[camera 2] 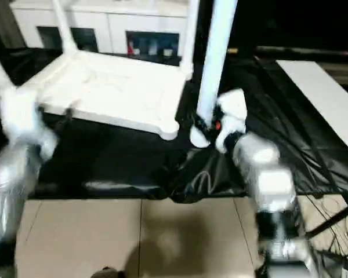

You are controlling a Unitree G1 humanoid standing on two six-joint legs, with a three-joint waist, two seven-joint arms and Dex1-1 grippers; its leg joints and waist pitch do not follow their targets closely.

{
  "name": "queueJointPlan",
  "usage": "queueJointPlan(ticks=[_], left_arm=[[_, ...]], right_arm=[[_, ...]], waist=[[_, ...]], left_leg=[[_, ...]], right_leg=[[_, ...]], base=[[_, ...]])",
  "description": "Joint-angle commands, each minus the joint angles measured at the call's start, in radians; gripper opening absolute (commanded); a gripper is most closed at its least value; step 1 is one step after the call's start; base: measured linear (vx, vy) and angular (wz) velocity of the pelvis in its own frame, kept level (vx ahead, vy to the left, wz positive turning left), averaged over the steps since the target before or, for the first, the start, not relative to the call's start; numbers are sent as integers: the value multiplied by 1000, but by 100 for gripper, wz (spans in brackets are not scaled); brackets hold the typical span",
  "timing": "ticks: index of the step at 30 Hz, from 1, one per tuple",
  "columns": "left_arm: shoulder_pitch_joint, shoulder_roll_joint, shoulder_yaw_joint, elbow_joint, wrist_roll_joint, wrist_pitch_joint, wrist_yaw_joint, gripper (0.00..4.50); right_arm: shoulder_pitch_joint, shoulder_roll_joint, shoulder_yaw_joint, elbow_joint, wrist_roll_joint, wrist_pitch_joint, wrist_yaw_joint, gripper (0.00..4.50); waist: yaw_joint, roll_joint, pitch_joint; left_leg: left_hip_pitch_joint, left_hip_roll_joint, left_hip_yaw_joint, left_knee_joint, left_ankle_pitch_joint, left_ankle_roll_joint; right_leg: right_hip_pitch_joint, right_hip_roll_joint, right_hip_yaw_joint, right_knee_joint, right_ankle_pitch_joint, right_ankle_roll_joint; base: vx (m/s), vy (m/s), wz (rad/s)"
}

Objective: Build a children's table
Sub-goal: Move to table

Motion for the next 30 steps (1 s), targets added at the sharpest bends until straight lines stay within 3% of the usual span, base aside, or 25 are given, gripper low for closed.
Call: queueJointPlan(ticks=[1,3,4,6,7,8,9,10,11,12,13,14,16,18,19,20,21,23,24,25,26,27,28,29,30], left_arm=[[19,-8,-29,-24,25,-21,18,345],[23,-11,-73,-28,62,-48,37,345],[21,-17,-74,-28,62,-52,42,345],[17,-30,-79,-25,73,-74,54,345],[14,-33,-77,-19,84,-88,58,345],[14,-35,-76,-18,87,-94,57,345],[13,-37,-75,-17,88,-97,54,345],[11,-39,-76,-18,85,-99,46,345],[11,-41,-78,-19,85,-103,40,345],[12,-41,-81,-18,88,-106,40,345],[11,-41,-88,-16,92,-111,41,345],[4,-41,-100,-10,104,-119,46,345],[0,-43,-104,-7,109,-122,48,345],[-7,-48,-104,0,113,-126,50,345],[-10,-50,-101,5,113,-127,50,345],[-10,-55,-99,10,116,-131,53,345],[-10,-56,-99,11,117,-131,54,345],[-8,-63,-100,10,117,-130,58,345],[-3,-65,-103,2,120,-129,61,345],[0,-66,-103,-3,120,-127,62,345],[14,-68,-96,-15,119,-122,67,345],[21,-67,-91,-17,121,-123,71,345],[22,-67,-90,-17,121,-123,71,345],[26,-66,-86,-18,122,-122,71,345],[27,-66,-85,-18,122,-122,71,345]], right_arm=[[27,16,-10,-34,9,-50,-24,184],[61,37,-5,-30,14,-65,-53,184],[67,42,-2,-29,13,-67,-56,184],[86,66,5,-38,11,-67,-66,184],[99,79,11,-49,4,-70,-73,184],[104,83,12,-54,4,-71,-75,184],[109,87,10,-59,7,-72,-75,184],[117,92,6,-67,14,-69,-76,184],[123,96,2,-72,20,-70,-79,184],[129,97,4,-75,25,-72,-74,184],[141,96,9,-81,31,-77,-65,184],[166,84,29,-90,33,-76,-45,184],[176,80,34,-94,35,-69,-38,184],[182,79,33,-98,39,-66,-34,184],[184,78,35,-97,37,-69,-32,184],[185,75,39,-95,36,-71,-24,184],[185,74,39,-94,36,-71,-22,184],[185,68,46,-92,34,-69,-18,184],[183,61,61,-91,35,-59,-1,184],[182,58,69,-89,33,-56,6,184],[174,62,84,-80,32,-52,17,184],[169,66,91,-75,37,-53,27,184],[169,66,92,-75,37,-54,29,184],[162,67,101,-67,21,-65,21,184],[161,67,102,-66,18,-67,19,184]], waist=[[-6,9,-61],[-6,7,-49],[-14,12,-35],[-29,17,-27],[-43,37,-17],[-40,48,-18],[-30,59,-25],[-30,41,-26],[-31,-3,-23],[-33,-11,-12],[-33,-15,-19],[0,11,-41],[-11,10,-45],[-51,52,-68],[-66,53,-62],[-95,59,-63],[-101,55,-63],[-91,31,-69],[-62,5,-90],[-38,20,-104],[-36,-3,-98],[-46,22,-104],[-86,72,-106],[-123,70,-101],[-135,75,-108]], left_leg=[[63,37,-21,-84,-446,-72],[102,32,-25,-83,-601,-77],[147,26,-32,-74,-714,-83],[153,30,-46,-91,-788,-81],[133,46,-57,-135,-885,-90],[106,57,-56,-172,-938,-95],[76,75,-46,-224,-1010,-94],[103,71,-32,-213,-995,-73],[164,9,-17,-88,-816,-72],[175,-15,-4,1,-662,-46],[138,-13,-13,46,-488,-8],[49,6,-38,12,-236,37],[59,7,-36,-51,-261,40],[126,35,-64,-99,-364,42],[138,46,-80,-112,-405,56],[192,70,-107,-120,-501,107],[196,72,-110,-120,-501,131],[122,11,-53,-82,-343,188],[17,-64,-27,-11,-167,217],[29,-49,-33,-14,-114,221],[-86,-76,-50,35,11,342],[-59,-59,-77,16,100,386],[99,-49,-156,-20,260,497],[208,-14,-253,-22,280,629],[270,32,-354,-16,473,721]], right_leg=[[21,-66,36,-111,-403,-92],[6,-61,26,-141,-608,-48],[-5,-49,-4,-174,-722,-29],[35,-35,-44,-186,-696,-18],[71,-20,-70,-157,-608,-21],[108,-15,-73,-103,-526,-37],[153,-17,-61,19,-323,-59],[136,-27,-31,17,-322,-58],[61,-73,-1,-160,-764,-44],[35,-123,1,-222,-994,-25],[75,-171,27,-234,-1080,-26],[169,-184,50,-206,-939,-59],[158,-103,8,-172,-748,-88],[129,-36,-31,-110,-364,-172],[120,-28,-37,-96,-306,-185],[78,-30,-43,-63,-181,-225],[76,-37,-39,-59,-149,-231],[151,-73,-7,-97,-30,-251],[255,-86,42,-120,61,-211],[252,-99,43,-123,87,-217],[318,-113,-7,-132,172,-132],[299,-102,-54,-126,224,-50],[196,20,-135,-57,120,7],[69,54,-133,15,-90,31],[-12,32,-87,82,-325,53]], base=[[0,0,0],[0,0,0],[0,0,0],[5,18,-10],[6,53,-28],[6,53,-28],[-41,29,-22],[0,0,0],[0,0,0],[77,-41,-14],[111,-4,-24],[111,-4,-24],[100,14,-1],[98,26,4],[141,45,2],[141,45,2],[157,26,7],[161,9,3],[142,18,10],[154,9,23],[154,9,23],[146,8,47],[177,-43,59],[177,-43,59],[184,-124,36]])
